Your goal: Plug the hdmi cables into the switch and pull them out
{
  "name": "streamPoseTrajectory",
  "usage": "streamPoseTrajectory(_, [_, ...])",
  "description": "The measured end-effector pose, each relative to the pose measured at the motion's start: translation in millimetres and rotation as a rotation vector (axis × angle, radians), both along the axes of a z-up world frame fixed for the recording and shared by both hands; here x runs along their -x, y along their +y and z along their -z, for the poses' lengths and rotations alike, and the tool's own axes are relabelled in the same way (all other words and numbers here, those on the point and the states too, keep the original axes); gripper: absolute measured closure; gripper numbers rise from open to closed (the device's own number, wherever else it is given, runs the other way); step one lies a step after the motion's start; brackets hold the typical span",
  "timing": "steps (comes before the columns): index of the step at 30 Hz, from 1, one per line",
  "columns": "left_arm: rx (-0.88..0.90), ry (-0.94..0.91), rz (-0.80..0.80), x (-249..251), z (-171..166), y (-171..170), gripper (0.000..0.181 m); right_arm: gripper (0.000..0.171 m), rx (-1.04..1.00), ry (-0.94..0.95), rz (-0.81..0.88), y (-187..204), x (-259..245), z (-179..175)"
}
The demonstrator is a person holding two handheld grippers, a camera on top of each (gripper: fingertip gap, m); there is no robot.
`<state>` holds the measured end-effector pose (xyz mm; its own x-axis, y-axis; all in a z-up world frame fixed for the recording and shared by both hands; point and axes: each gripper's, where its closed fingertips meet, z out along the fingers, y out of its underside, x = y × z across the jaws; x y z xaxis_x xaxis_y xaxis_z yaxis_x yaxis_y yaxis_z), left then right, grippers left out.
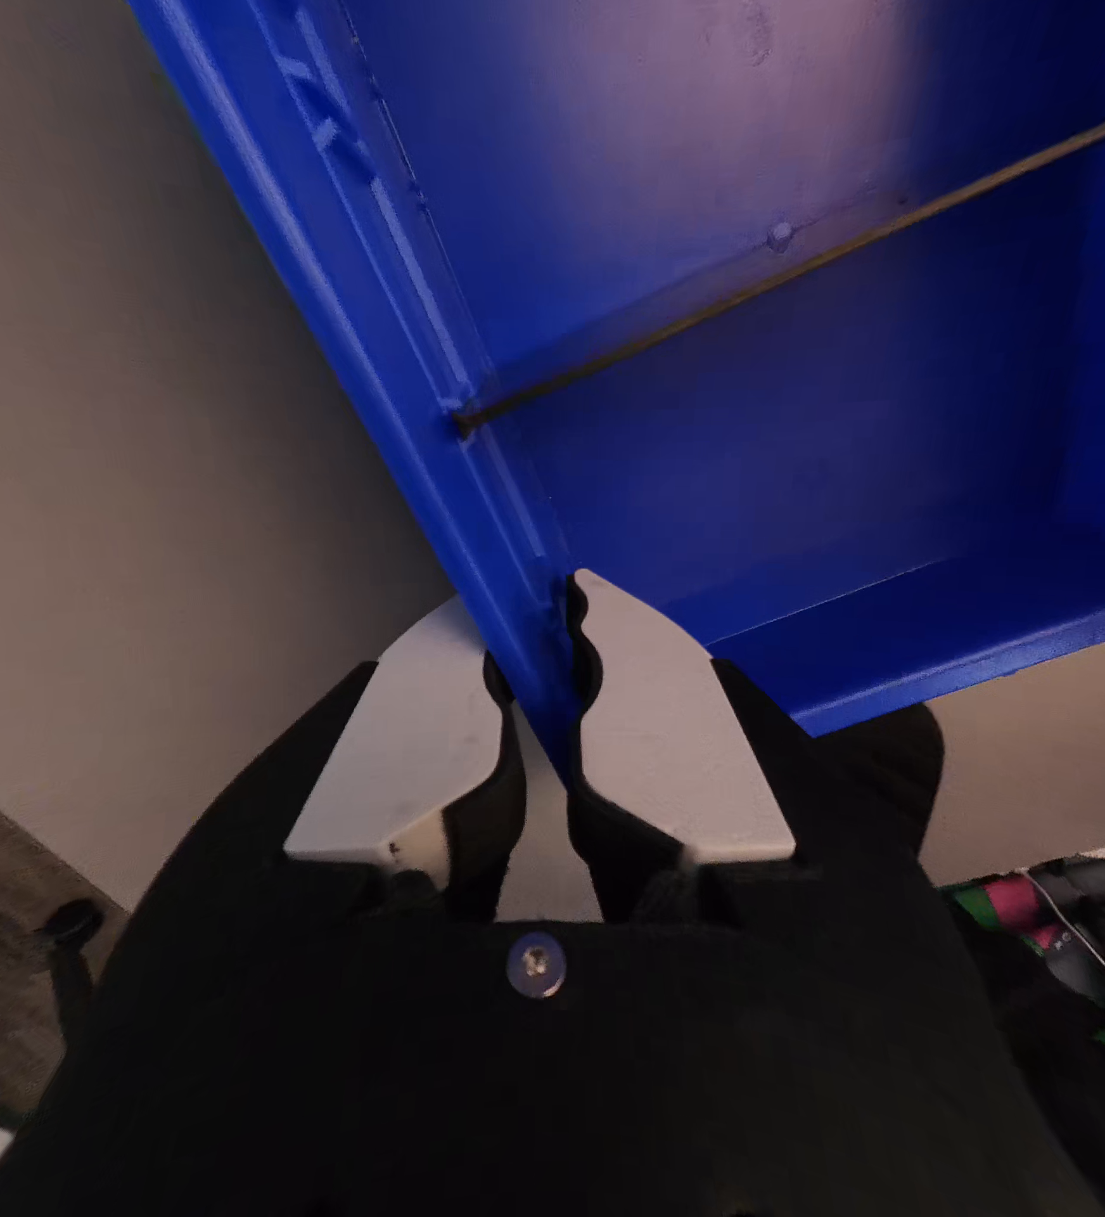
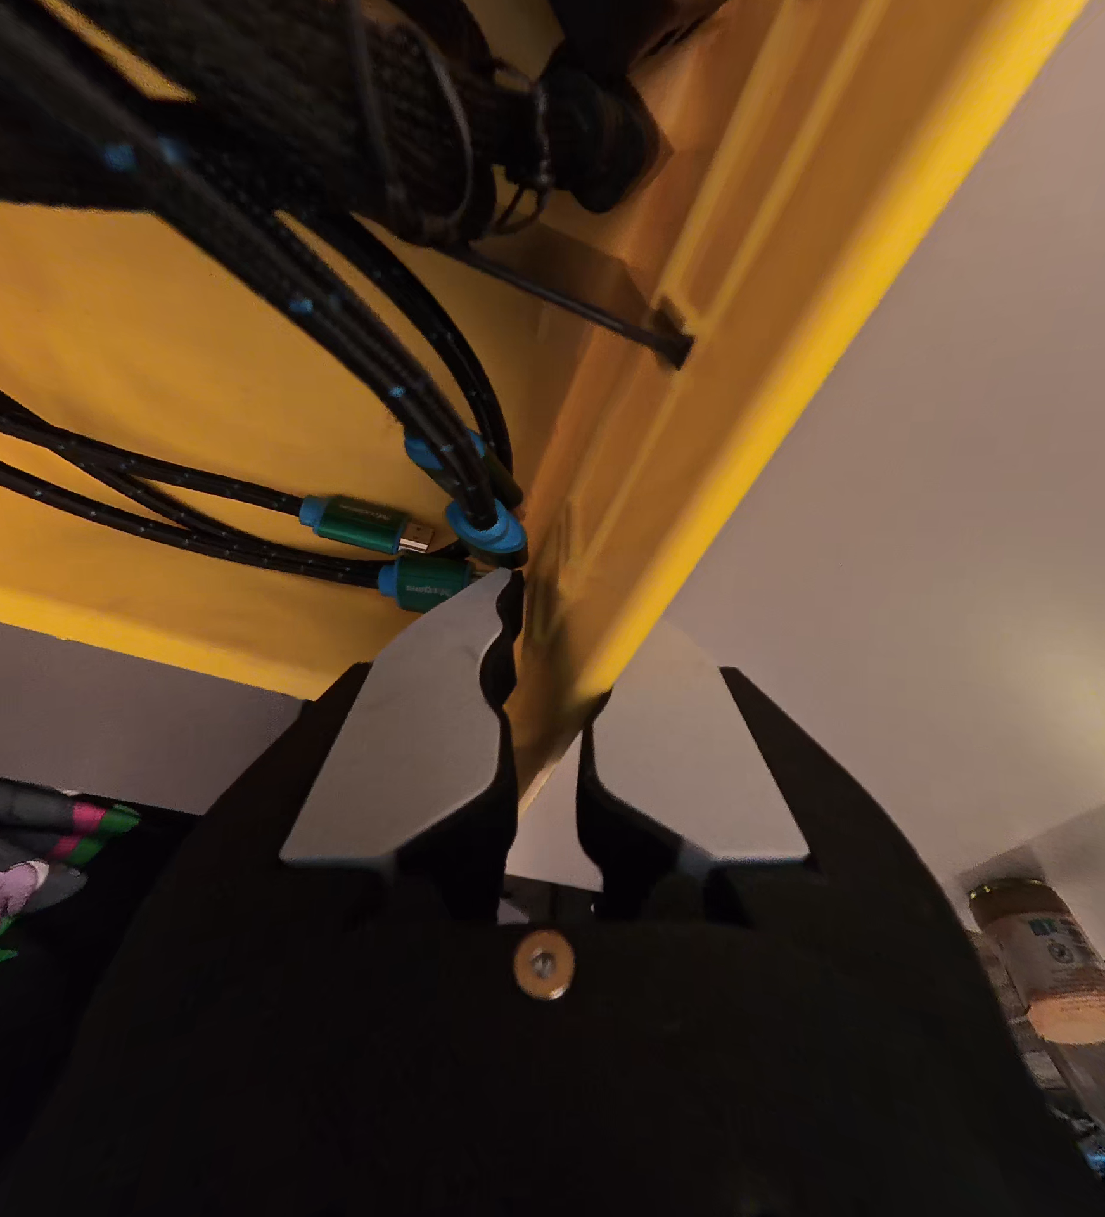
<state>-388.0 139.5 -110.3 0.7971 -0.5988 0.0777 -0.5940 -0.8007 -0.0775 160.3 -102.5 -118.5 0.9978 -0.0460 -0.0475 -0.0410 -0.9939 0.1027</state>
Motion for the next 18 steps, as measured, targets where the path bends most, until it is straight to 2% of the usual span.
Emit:
streamPoseTrajectory(8, [0.036,0.048,0.130,-56.0,1.9,-22.0,0.170,0.138,-0.003,-0.107,-0.135,25.2,50.1,0.0])
streamPoseTrajectory(11, [0.056,0.030,0.170,-70.0,1.5,-31.9,0.167,0.141,-0.018,-0.094,-0.118,27.8,57.5,-3.8])
streamPoseTrajectory(14, [0.088,-0.010,0.182,-74.1,-4.2,-42.8,0.165,0.143,-0.100,-0.176,-0.058,28.5,52.5,-29.1])
streamPoseTrajectory(18, [0.054,-0.051,0.180,-68.4,-20.9,-48.9,0.166,0.142,-0.336,-0.319,-0.089,34.1,68.5,-87.1])
